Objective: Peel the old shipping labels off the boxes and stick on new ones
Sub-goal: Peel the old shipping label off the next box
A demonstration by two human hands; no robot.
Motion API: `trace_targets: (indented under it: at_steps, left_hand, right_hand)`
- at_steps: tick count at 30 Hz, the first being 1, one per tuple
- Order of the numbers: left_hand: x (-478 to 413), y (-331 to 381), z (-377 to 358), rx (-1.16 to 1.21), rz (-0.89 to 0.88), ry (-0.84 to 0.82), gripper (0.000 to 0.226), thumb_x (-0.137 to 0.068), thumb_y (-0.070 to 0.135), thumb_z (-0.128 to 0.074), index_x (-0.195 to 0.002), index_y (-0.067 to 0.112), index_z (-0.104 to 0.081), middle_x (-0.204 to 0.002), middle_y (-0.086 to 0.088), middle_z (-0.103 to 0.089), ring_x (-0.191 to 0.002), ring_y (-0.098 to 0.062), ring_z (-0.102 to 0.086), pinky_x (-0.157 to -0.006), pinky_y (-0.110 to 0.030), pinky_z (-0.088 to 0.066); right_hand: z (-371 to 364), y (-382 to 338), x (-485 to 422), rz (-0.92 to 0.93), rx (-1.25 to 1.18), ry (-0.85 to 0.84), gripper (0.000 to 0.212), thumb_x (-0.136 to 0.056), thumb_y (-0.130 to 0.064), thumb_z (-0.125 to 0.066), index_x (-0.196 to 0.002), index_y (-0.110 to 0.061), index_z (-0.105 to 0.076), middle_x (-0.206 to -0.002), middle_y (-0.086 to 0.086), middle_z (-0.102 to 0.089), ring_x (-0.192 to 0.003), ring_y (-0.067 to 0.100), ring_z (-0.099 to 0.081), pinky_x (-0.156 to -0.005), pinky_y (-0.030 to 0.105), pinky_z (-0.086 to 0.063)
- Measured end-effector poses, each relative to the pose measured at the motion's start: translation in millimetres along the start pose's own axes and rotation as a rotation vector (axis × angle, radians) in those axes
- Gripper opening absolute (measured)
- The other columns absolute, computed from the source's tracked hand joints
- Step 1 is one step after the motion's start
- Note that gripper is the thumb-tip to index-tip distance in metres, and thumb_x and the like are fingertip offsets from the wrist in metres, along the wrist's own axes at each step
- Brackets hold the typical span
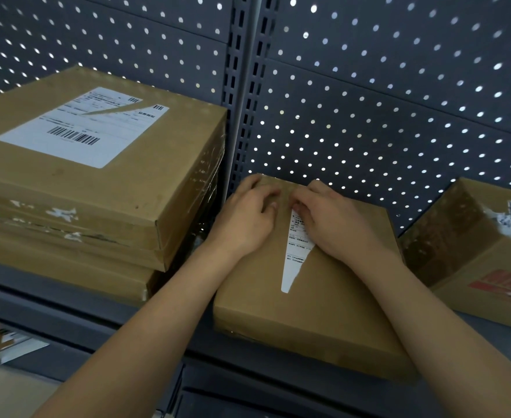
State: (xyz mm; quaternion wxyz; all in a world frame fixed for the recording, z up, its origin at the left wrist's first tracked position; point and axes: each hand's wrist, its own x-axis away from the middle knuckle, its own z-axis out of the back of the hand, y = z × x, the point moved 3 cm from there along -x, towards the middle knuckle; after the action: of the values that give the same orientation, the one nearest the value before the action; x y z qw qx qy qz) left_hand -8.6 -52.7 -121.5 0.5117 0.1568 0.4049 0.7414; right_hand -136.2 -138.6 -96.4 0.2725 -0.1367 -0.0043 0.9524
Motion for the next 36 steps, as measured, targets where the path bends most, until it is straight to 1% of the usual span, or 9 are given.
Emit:
trace_targets:
  at_steps: [7,11,14,21,24,27,30,32,36]
  left_hand:
    - [0.7,0.3,-0.2,0.004,-0.004,-0.003,0.039,-0.099,0.024,-0.051,-0.138,0.025,-0.054,-0.155,0.007,-0.030,-0.140,-0.016,-0.032,-0.102,-0.021,-0.023]
    - [0.6,0.7,0.5,0.005,0.001,0.004,0.038,-0.099,0.024,-0.051,-0.137,0.026,-0.055,-0.156,0.007,-0.029,-0.140,-0.016,-0.032,-0.101,-0.021,-0.022]
    - [0.9,1.4,0.8,0.000,0.004,0.002,0.038,-0.100,0.024,-0.051,-0.138,0.026,-0.054,-0.156,0.008,-0.029,-0.140,-0.015,-0.032,-0.100,-0.018,-0.020]
    - [0.9,1.1,0.6,-0.006,0.006,-0.001,0.038,-0.100,0.024,-0.051,-0.138,0.025,-0.054,-0.156,0.007,-0.029,-0.140,-0.016,-0.032,-0.101,-0.020,-0.021]
    - [1.0,1.2,0.6,-0.003,0.006,-0.003,0.038,-0.100,0.023,-0.051,-0.138,0.025,-0.055,-0.156,0.006,-0.029,-0.140,-0.017,-0.033,-0.101,-0.021,-0.022]
    - [1.1,1.1,0.7,-0.002,0.006,-0.005,0.038,-0.100,0.023,-0.051,-0.138,0.024,-0.055,-0.156,0.006,-0.029,-0.141,-0.017,-0.032,-0.102,-0.020,-0.021]
    - [1.3,1.5,0.7,0.002,0.009,-0.005,0.038,-0.100,0.024,-0.051,-0.138,0.025,-0.055,-0.156,0.007,-0.028,-0.141,-0.016,-0.031,-0.101,-0.021,-0.021]
    - [1.2,1.6,0.3,0.003,0.010,-0.006,0.038,-0.100,0.024,-0.051,-0.138,0.025,-0.054,-0.157,0.007,-0.028,-0.141,-0.016,-0.031,-0.101,-0.021,-0.021]
    - [1.0,1.5,0.4,0.002,0.011,-0.003,0.038,-0.100,0.024,-0.051,-0.138,0.025,-0.054,-0.156,0.007,-0.028,-0.141,-0.016,-0.031,-0.101,-0.021,-0.021]
  right_hand:
    - [1.3,-0.9,1.9,-0.010,-0.005,0.017,0.017,-0.101,-0.024,-0.046,-0.104,-0.017,-0.061,-0.094,-0.002,-0.051,-0.079,0.024,-0.055,-0.067,0.040,-0.048]
    - [0.6,-0.9,2.9,-0.043,-0.033,0.044,0.019,-0.102,-0.027,-0.044,-0.110,-0.019,-0.060,-0.093,-0.003,-0.052,-0.080,0.021,-0.056,-0.069,0.038,-0.048]
    - [0.7,-0.2,2.9,-0.052,-0.062,0.047,0.021,-0.102,-0.029,-0.045,-0.113,-0.020,-0.060,-0.091,-0.004,-0.049,-0.081,0.020,-0.054,-0.069,0.039,-0.048]
    - [0.9,-0.5,0.6,-0.043,-0.071,0.048,0.014,-0.099,-0.025,-0.051,-0.101,-0.018,-0.063,-0.089,-0.005,-0.050,-0.079,0.020,-0.055,-0.068,0.038,-0.047]
    - [0.4,-1.1,-2.7,-0.047,-0.039,0.024,0.016,-0.100,-0.025,-0.049,-0.101,-0.017,-0.063,-0.089,-0.004,-0.052,-0.081,0.022,-0.056,-0.067,0.036,-0.045]
    - [0.2,-1.5,-2.3,-0.041,-0.020,0.005,0.017,-0.100,-0.026,-0.048,-0.102,-0.017,-0.062,-0.090,-0.003,-0.052,-0.081,0.024,-0.056,-0.068,0.039,-0.047]
    - [0.1,-0.4,0.9,-0.040,-0.031,0.017,0.015,-0.101,-0.025,-0.047,-0.101,-0.016,-0.059,-0.087,-0.005,-0.047,-0.080,0.022,-0.054,-0.066,0.035,-0.041]
    - [0.9,1.4,2.3,-0.062,-0.054,0.036,0.015,-0.102,-0.025,-0.046,-0.104,-0.016,-0.058,-0.087,-0.005,-0.048,-0.081,0.020,-0.053,-0.066,0.034,-0.038]
    - [1.5,1.2,3.7,-0.061,-0.099,0.043,0.020,-0.101,-0.025,-0.046,-0.114,-0.019,-0.060,-0.094,-0.001,-0.056,-0.085,0.020,-0.056,-0.073,0.038,-0.047]
